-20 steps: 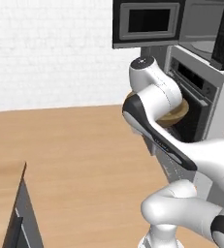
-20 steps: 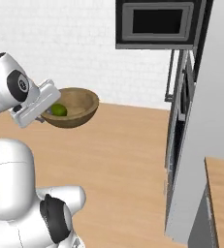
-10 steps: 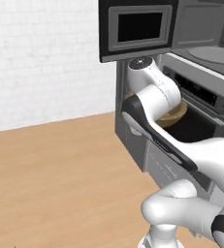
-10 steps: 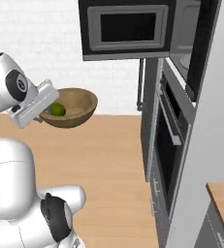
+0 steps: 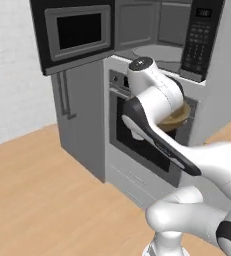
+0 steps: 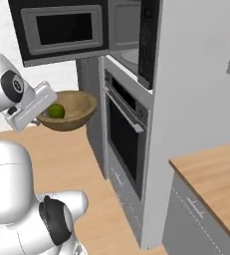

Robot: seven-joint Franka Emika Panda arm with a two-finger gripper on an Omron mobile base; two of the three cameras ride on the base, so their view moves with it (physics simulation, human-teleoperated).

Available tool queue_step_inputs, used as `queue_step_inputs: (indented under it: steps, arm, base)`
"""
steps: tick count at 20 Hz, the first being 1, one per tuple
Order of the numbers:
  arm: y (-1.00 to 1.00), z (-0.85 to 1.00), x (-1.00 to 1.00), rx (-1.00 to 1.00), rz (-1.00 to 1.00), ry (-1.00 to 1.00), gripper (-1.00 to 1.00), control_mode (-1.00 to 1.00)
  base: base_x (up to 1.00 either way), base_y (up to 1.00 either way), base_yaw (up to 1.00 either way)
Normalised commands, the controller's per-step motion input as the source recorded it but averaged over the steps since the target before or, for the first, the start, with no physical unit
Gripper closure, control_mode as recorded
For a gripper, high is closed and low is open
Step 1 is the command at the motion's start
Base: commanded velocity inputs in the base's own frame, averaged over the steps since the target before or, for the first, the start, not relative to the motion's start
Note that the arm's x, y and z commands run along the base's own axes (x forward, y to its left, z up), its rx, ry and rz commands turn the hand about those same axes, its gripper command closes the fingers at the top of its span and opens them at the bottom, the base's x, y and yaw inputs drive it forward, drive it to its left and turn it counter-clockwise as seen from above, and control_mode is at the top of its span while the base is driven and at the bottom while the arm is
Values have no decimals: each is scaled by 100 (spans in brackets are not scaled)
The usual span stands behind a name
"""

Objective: Pick the lime from the sink and place it in the bowl. Then pick the bowl and place it in the microwave. Then close the microwave door and press the start button.

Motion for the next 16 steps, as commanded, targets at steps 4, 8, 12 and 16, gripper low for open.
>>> queue_step_inputs:
  steps: [4,8,12,16]
  arm:
    - [0,0,0,0,0,0,100,100]
    - [0,0,0,0,0,0,100,100]
    - [0,0,0,0,0,0,100,100]
    - [0,0,0,0,0,0,100,100]
  base:
    - [0,16,-67]
    - [1,43,-61]
    - [8,72,-56]
    - [0,99,-48]
